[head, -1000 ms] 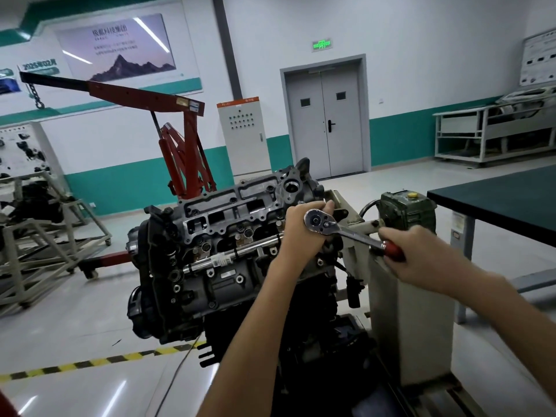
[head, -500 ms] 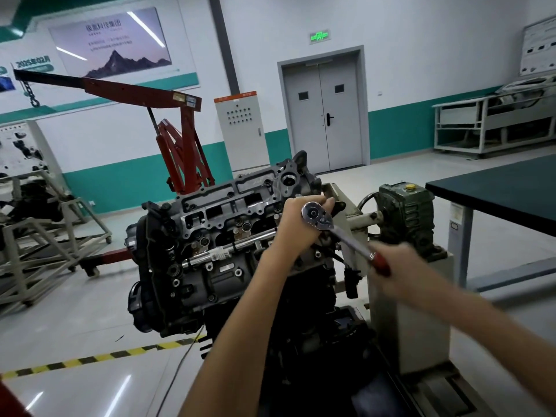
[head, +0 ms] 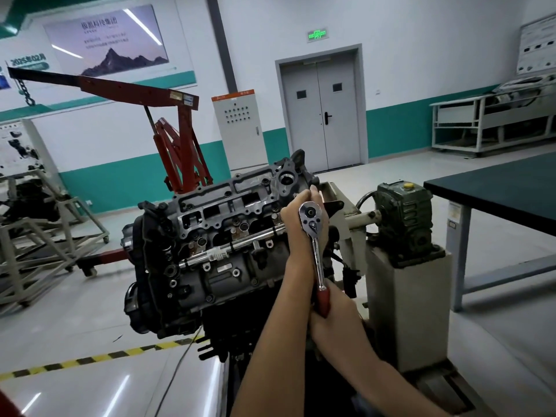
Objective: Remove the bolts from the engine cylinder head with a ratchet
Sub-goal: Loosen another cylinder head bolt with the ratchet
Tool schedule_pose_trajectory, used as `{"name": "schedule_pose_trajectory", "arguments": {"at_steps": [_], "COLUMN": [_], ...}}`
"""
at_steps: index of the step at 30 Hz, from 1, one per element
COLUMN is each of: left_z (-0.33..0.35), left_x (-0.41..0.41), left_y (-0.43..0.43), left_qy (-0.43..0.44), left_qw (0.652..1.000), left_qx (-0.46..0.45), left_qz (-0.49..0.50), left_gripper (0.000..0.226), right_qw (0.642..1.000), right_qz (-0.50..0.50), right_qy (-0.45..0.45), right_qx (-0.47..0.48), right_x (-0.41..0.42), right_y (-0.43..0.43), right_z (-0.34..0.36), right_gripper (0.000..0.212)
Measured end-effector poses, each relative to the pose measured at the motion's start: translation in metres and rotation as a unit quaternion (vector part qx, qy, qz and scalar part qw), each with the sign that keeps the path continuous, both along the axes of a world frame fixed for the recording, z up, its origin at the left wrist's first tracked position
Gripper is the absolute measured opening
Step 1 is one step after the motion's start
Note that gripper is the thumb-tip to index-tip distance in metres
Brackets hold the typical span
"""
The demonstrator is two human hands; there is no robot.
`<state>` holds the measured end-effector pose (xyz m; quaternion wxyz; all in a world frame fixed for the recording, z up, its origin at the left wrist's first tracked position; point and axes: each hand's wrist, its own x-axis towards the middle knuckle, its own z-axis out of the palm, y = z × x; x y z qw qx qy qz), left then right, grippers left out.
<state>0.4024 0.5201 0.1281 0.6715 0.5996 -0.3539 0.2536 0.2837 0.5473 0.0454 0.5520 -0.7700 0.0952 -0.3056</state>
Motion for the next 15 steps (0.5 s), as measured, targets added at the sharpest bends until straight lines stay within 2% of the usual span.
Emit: {"name": "schedule_pose_trajectory", "arguments": {"at_steps": [2, 4, 7, 9, 10, 12, 15], "left_z": [0.0, 0.004, 0.015, 0.016, 0.015, 0.01, 0.004], "left_x": [0.002, 0.008, 0.017, 0.019, 0.018, 0.015, 0.008], "left_y": [0.008, 0.019, 0.03, 0.031, 0.029, 0.026, 0.014], "left_qy": [-0.018, -0.048, -0.093, -0.091, -0.077, -0.04, -0.02], "left_qw": [0.997, 0.985, 0.957, 0.953, 0.961, 0.978, 0.992], "left_qx": [0.044, 0.129, 0.251, 0.259, 0.235, 0.165, 0.098], "left_qz": [-0.063, -0.106, -0.113, -0.125, -0.127, -0.119, -0.072], "left_gripper": [0.047, 0.048, 0.047, 0.044, 0.044, 0.046, 0.046], "right_qw": [0.997, 0.98, 0.916, 0.857, 0.844, 0.861, 0.943], "right_qz": [-0.019, -0.026, -0.026, -0.066, -0.083, -0.091, -0.095], "right_qy": [0.021, 0.054, 0.131, 0.125, 0.115, 0.11, 0.095], "right_qx": [-0.067, -0.187, -0.379, -0.495, -0.518, -0.488, -0.306], "right_x": [-0.004, -0.015, -0.024, -0.025, -0.025, -0.024, -0.022], "right_y": [-0.02, -0.06, -0.121, -0.144, -0.147, -0.138, -0.09], "right_z": [0.006, 0.017, 0.056, 0.083, 0.089, 0.078, 0.03], "right_gripper": [0.019, 0.019, 0.013, 0.018, 0.02, 0.021, 0.019]}}
